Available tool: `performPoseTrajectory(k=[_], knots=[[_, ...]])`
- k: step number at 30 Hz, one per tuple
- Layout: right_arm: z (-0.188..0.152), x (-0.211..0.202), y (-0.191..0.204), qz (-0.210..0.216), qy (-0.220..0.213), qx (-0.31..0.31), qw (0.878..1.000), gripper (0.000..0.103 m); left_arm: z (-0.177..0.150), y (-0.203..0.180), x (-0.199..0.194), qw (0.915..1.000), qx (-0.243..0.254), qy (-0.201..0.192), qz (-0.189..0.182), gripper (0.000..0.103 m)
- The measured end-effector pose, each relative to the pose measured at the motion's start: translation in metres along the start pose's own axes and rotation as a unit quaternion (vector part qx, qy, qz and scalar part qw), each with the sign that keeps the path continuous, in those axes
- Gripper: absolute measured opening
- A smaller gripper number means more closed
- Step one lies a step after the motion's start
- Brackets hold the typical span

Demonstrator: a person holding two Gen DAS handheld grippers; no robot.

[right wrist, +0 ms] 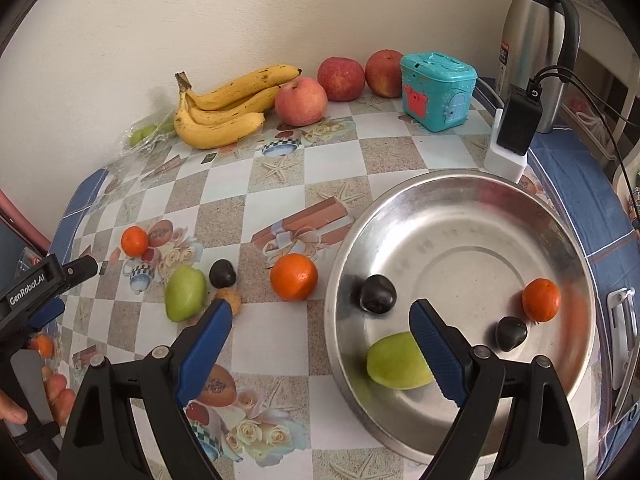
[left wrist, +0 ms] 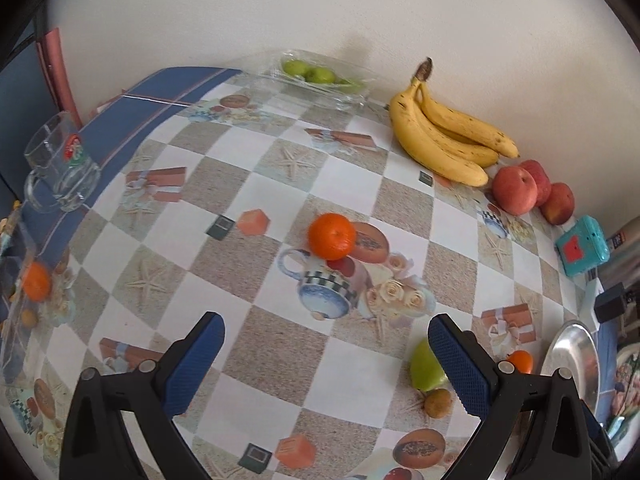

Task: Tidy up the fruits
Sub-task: 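Withdraw both open tools from the bowl back over the remaining fruit, then close the left tool on a green pear while the right tool grasps an orange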

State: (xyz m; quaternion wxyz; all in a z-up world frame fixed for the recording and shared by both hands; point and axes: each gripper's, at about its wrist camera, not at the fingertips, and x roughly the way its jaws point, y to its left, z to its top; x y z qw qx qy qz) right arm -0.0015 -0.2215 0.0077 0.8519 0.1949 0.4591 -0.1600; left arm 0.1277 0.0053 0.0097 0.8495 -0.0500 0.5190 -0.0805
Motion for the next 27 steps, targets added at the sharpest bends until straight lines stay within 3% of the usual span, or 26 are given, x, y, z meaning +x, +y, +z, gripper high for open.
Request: performPoseTrajectory(k=[8, 17, 23, 27], knots=[[0.009, 0.011, -0.001, -0.006, 0.006, 0.005, 1.0, 0.09, -0.004, -0.023, 0.016, 0.998, 0.032, 0.034, -0.043, 0.103], [0.027, 0.013, 0.008, 0.003, -0.006, 0.0, 1.0, 0.09, -0.002, -0.035, 0.023, 0.9962, 0.052, 0.035, -0.061, 0.103], [0.031, 0.024, 0.016, 0.008, 0.005, -0.009, 1.0, 0.083, -0.007, -0.047, 0.03, 0.9933, 0.066, 0.047, -0.083, 0.101], [0.033, 0.031, 0.019, 0.008, 0.012, -0.015, 1.0, 0.066, -0.011, -0.055, 0.036, 0.9907, 0.075, 0.058, -0.097, 0.091]])
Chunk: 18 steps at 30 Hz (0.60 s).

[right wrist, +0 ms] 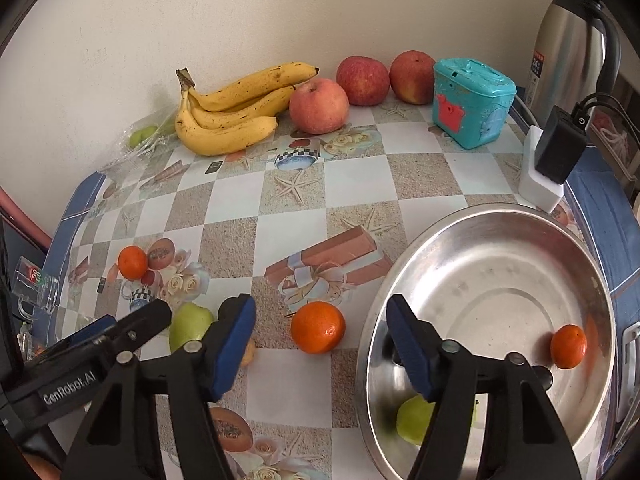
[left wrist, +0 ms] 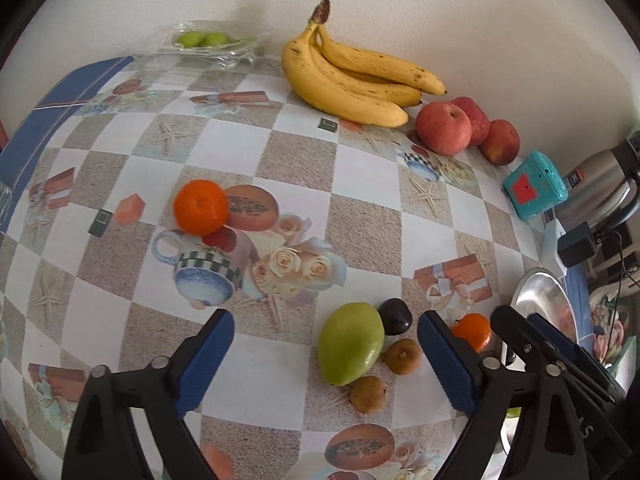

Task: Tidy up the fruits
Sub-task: 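Close the left tool on a green pear while the right tool grasps an orange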

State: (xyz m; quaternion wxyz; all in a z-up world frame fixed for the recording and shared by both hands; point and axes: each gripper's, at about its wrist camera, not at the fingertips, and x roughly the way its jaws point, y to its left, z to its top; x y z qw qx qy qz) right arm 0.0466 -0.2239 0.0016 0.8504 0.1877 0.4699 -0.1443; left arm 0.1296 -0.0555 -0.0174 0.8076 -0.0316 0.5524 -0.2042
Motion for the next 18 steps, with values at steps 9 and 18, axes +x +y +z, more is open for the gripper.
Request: performPoseTrajectory(k=[9, 18], knots=[[0.0, 0.012, 0.002, 0.001, 0.015, -0.008, 1.0, 0.05, -0.007, -0.005, 0.019, 0.999, -0.004, 0.034, -0.029, 0.061], [-0.004, 0.022, 0.008, -0.003, 0.028, -0.026, 0.999, 0.046, -0.008, -0.001, 0.018, 0.9983, -0.023, 0.039, -0.036, 0.043]])
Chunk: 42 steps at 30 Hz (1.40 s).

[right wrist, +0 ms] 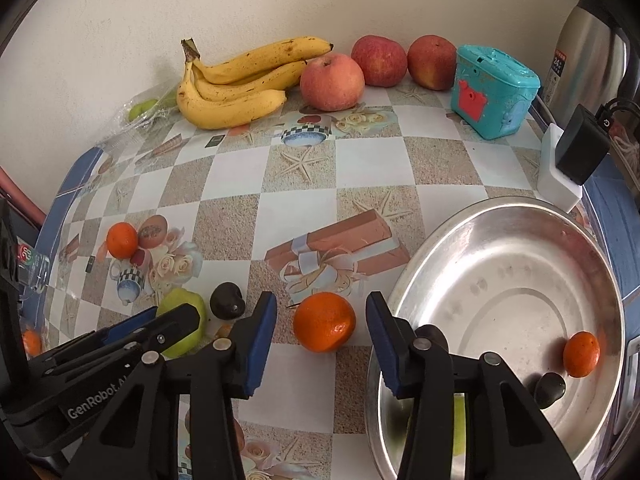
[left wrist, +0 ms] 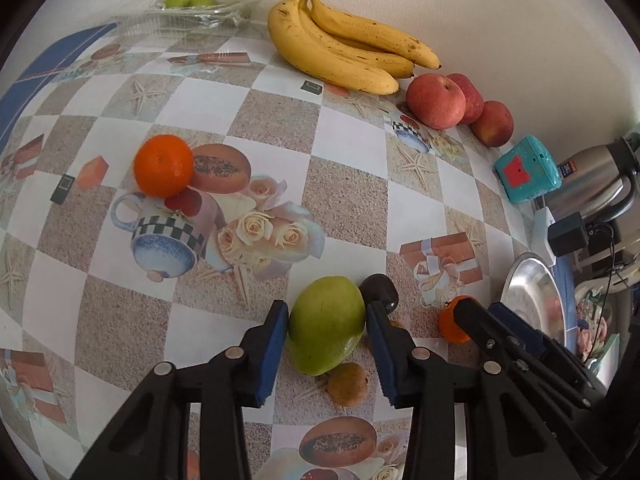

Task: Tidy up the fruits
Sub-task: 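Close the left tool on a green pear while the right tool grasps an orange, then carry the green pear and orange into the steel bowl and open both tools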

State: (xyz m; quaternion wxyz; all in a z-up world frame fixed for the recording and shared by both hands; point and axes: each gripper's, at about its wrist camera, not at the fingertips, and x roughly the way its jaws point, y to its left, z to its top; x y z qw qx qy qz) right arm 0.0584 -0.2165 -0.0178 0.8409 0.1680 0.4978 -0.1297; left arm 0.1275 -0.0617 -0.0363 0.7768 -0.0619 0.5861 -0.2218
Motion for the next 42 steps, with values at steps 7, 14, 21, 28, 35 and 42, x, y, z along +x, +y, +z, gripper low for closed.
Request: performPoseTrajectory(k=[7, 14, 21, 28, 35, 42], knots=[[-0.006, 0.011, 0.01, -0.022, 0.012, -0.028, 0.999, 0.046, 0.003, 0.013, -0.006, 0.9997, -0.023, -0.009, 0.009, 0.043], [-0.012, 0.016, 0.021, -0.069, 0.011, -0.072, 0.995, 0.04, 0.006, 0.018, -0.013, 0.9993, -0.034, -0.016, 0.009, 0.043], [-0.014, 0.016, 0.025, -0.087, 0.007, -0.089, 0.992, 0.037, 0.008, 0.022, -0.018, 0.9989, -0.04, -0.022, 0.013, 0.043], [-0.012, 0.011, 0.018, -0.047, 0.006, -0.06, 0.997, 0.036, 0.01, 0.022, -0.026, 0.9985, -0.041, -0.033, 0.015, 0.043], [-0.006, -0.011, 0.015, 0.001, -0.013, -0.03, 0.999, 0.036, 0.012, 0.02, -0.039, 0.9978, -0.043, -0.048, 0.014, 0.043], [-0.003, -0.04, 0.012, 0.008, -0.036, -0.016, 0.999, 0.036, 0.014, 0.014, -0.054, 0.9971, -0.037, -0.066, 0.01, 0.043]])
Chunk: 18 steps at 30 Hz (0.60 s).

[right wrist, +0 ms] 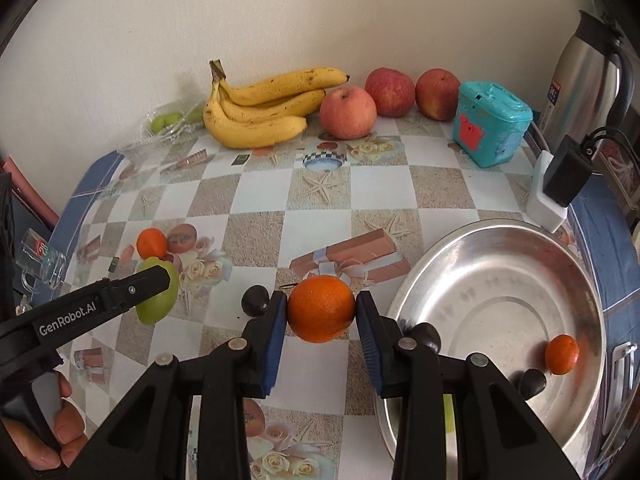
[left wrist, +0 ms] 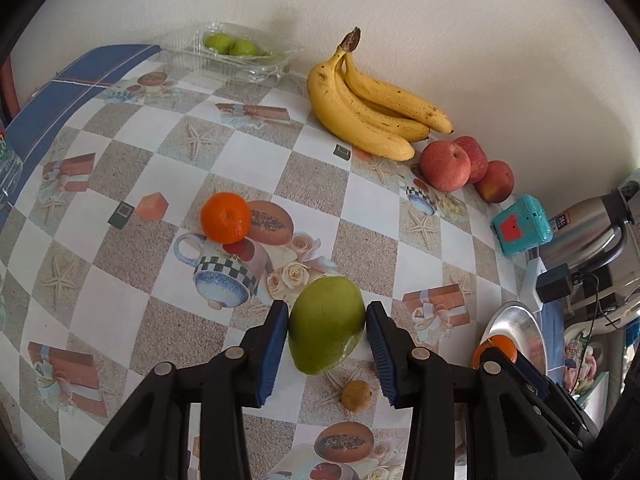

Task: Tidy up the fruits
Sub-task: 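Carry the green pear and orange into the steel bowl and open both tools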

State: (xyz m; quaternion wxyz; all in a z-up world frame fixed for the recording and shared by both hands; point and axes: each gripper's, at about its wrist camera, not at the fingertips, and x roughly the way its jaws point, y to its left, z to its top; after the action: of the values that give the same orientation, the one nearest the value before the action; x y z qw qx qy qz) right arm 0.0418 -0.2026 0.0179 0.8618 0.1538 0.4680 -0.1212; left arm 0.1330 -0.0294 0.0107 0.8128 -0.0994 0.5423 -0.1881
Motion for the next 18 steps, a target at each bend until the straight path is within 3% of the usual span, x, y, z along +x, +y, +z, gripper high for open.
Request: performPoseTrajectory(k=[9, 18], knots=[[-0.003, -0.014, -0.023, -0.016, -0.001, 0.031, 0.999, 0.036, -0.003, -0.017, -0.009, 0.9998, 0.02, -0.008, -0.004, 0.043], [-0.014, -0.019, -0.096, -0.069, 0.015, 0.114, 0.991, 0.036, -0.024, -0.068, -0.005, 0.9963, 0.079, 0.012, -0.032, 0.043]])
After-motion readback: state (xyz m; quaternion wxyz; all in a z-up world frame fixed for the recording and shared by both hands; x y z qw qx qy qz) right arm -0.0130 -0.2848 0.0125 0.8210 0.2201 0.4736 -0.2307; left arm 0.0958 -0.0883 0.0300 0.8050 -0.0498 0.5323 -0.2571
